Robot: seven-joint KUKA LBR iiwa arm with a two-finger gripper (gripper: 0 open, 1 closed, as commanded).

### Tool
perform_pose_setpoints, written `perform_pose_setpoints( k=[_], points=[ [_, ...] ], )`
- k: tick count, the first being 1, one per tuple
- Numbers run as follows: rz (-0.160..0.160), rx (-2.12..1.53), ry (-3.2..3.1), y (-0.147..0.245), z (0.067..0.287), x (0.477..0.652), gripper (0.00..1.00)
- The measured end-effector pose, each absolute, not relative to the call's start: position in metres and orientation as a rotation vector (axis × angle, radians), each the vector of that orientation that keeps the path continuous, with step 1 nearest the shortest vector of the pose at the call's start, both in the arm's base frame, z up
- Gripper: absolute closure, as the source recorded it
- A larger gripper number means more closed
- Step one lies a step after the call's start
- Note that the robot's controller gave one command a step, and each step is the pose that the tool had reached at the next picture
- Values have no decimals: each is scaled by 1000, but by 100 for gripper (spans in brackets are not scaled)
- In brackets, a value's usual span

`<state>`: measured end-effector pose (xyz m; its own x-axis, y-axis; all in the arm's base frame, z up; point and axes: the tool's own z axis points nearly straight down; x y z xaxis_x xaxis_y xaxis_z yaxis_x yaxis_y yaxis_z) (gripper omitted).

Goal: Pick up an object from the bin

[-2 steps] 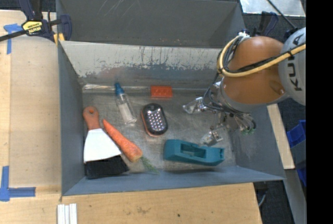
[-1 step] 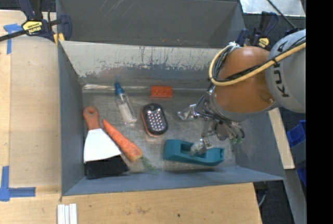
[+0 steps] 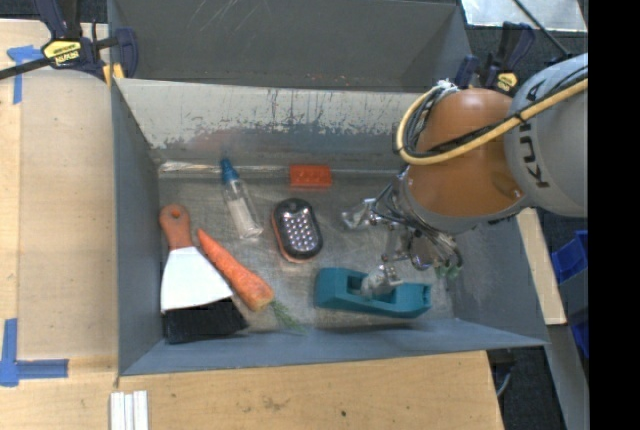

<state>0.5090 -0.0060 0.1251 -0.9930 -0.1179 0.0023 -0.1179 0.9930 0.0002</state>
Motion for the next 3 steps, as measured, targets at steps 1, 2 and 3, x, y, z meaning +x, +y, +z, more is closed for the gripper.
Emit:
perform_pose_setpoints(
  k=[1, 2, 3],
  points=[
    [-3, -85, -3143, -14, 129, 508, 0],
    [4, 301, -3136, -6, 110, 500, 0],
    [22, 757, -3021, 16, 83, 500, 100]
  ],
)
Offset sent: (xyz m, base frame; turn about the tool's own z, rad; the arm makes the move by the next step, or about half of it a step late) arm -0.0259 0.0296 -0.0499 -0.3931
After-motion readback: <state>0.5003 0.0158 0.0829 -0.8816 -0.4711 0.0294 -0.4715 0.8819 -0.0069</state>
